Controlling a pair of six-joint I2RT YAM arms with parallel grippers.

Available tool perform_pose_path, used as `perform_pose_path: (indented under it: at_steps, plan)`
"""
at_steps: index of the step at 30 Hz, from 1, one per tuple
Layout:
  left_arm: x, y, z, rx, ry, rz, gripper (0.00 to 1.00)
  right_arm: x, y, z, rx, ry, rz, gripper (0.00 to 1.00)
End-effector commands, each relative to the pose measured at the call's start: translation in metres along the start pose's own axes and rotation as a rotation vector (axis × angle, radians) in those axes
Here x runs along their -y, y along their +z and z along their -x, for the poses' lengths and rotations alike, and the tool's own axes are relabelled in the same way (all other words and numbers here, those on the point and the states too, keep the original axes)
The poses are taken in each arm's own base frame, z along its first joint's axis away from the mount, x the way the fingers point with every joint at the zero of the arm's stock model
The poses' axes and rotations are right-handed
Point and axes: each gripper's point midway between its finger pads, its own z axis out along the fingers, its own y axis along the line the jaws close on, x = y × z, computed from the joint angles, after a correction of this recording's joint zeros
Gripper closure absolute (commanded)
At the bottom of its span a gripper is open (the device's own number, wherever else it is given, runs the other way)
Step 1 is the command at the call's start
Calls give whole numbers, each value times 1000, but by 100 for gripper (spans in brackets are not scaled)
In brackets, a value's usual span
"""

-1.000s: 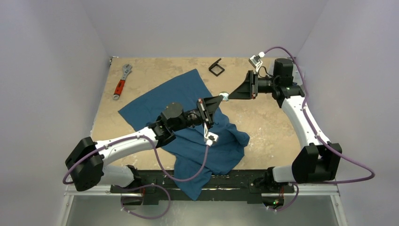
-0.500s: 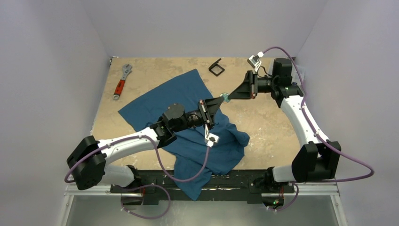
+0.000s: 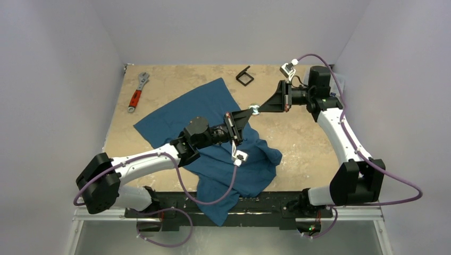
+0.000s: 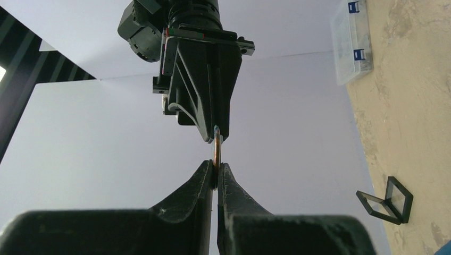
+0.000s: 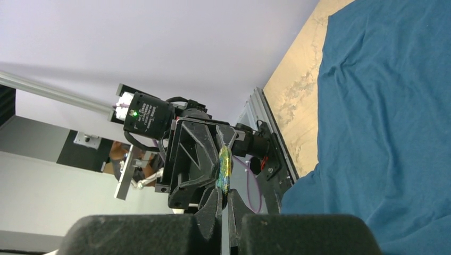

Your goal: Remove the brooch from the garment

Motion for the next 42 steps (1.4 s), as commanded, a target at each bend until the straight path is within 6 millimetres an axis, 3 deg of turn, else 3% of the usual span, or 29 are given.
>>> perform_pose_path:
  at_steps: [1, 5, 14, 21, 31, 33, 36, 42]
  plan:
    - [-9, 1, 2, 4, 17, 35, 90, -9, 1, -3, -30, -61, 49, 100]
    - [-11, -3, -1, -17, -6, 27, 68, -7, -1, 3, -12, -67, 35, 100]
    - [-1, -39, 0, -25, -159, -94, 37, -2, -2, 23, 49, -115, -12, 100]
    - [-28, -78, -27, -120, -519, -171, 24, 18, 2, 64, 186, -151, -54, 100]
    - [-87, -132, -122, -498, -1133, 64, 20, 93, 8, 110, 288, -64, -165, 100]
    - [-85, -146, -136, -579, -1283, 100, 17, 117, 10, 118, 303, -62, -203, 100]
    - [-78, -163, -140, -631, -1482, 125, 16, 149, 13, 129, 319, -32, -216, 100]
    - [-67, -198, -154, -706, -1697, 219, 14, 216, 18, 147, 343, -4, -290, 100]
